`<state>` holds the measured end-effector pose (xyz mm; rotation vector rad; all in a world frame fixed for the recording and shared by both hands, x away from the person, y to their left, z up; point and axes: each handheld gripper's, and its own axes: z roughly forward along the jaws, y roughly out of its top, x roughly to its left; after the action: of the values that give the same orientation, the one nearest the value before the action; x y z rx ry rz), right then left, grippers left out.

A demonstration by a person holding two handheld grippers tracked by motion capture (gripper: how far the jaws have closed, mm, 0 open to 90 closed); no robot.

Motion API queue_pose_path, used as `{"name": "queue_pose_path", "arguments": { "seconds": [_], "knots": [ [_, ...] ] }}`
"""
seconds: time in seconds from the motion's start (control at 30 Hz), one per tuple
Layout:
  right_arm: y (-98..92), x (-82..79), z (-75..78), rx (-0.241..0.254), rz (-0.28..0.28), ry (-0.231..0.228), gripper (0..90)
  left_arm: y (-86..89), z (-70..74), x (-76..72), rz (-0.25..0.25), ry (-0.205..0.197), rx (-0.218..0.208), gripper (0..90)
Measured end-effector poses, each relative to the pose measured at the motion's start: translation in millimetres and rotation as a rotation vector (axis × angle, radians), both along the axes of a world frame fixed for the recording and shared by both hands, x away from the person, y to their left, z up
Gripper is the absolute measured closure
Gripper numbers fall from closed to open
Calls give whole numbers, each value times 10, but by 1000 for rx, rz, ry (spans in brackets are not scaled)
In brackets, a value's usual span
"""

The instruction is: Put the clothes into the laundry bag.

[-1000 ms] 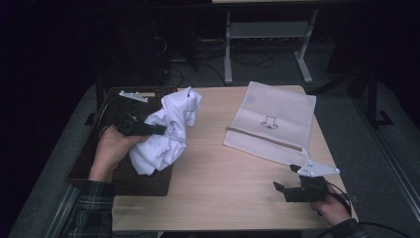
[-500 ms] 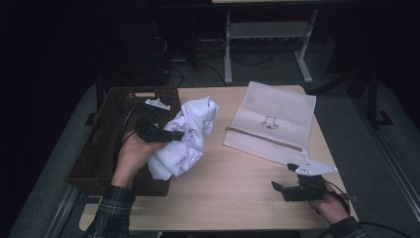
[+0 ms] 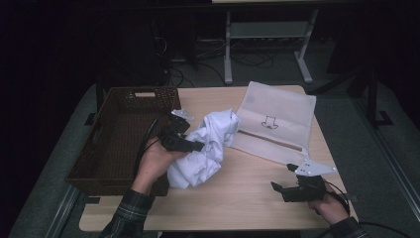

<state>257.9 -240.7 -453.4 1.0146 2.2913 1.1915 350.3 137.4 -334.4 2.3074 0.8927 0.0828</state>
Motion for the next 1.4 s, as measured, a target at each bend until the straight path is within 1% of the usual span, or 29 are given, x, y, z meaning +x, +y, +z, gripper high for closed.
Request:
{"name": "queue_pose_path", "arguments": {
  "seconds": [0.03, 0.17, 0.2, 0.23, 0.27, 0.3, 0.37, 0.4, 0.43, 0.47, 0.5, 0.57, 0.63, 0.77, 0.83, 0.93, 1.07, 1.13, 1.2, 1.27, 1.4],
  "knots": [
    [1, 0, -2, -3, -1, 2, 128, -56, -77, -13, -15, 12, 11, 711],
    [6, 2, -7, -11, 3, 9, 128, -150, -233, -53, -41, 34, 30, 710],
    [6, 2, -7, -11, 3, 9, 128, -150, -233, -53, -41, 34, 30, 711],
    [8, 3, -6, -16, 9, 11, 129, -171, -268, -63, -44, 33, 38, 710],
    [9, 0, -3, -13, 11, 13, 129, -206, -332, -85, -48, 33, 51, 710],
    [9, 0, 0, -13, 14, 11, 129, -220, -364, -95, -49, 33, 54, 710],
    [10, -1, 2, -10, 13, 12, 129, -220, -364, -95, -49, 33, 54, 710],
    [8, 3, 2, -9, 9, 10, 129, -256, -465, -115, -52, 41, 66, 709],
    [8, 5, 0, -10, 6, 12, 129, -270, -503, -120, -56, 45, 75, 709],
    [8, 5, 0, -10, 6, 12, 129, -270, -503, -120, -56, 45, 75, 708],
    [8, 7, -2, -10, 3, 19, 129, -297, -578, -130, -66, 50, 88, 708],
    [7, 10, -4, -7, -4, 26, 129, -320, -640, -140, -71, 63, 96, 705],
    [6, 10, 0, -2, 5, 32, 129, -330, -695, -150, -81, 65, 103, 702],
    [15, 26, -4, 0, 12, 43, 129, -367, -802, -173, -84, 70, 124, 696],
    [21, 36, -7, -4, 11, 41, 129, -376, -840, -180, -91, 70, 123, 693],
    [18, 39, 5, -4, 14, 63, 128, -383, -861, -191, -95, 64, 123, 690],
    [14, 59, 41, 19, 13, 93, 128, -374, -914, -219, -97, 60, 111, 681],
    [2, 80, 58, 25, 43, 104, 120, -383, -941, -234, -109, 58, 116, 674],
    [-1, 99, 67, 36, 68, 115, 111, -398, -945, -249, -118, 47, 130, 672],
    [3, 123, 77, 14, 71, 115, 121, -405, -951, -251, -127, 43, 140, 667],
    [46, 176, 109, -15, 83, 103, 138, -407, -973, -261, -126, 40, 133, 658]
  ]
}}
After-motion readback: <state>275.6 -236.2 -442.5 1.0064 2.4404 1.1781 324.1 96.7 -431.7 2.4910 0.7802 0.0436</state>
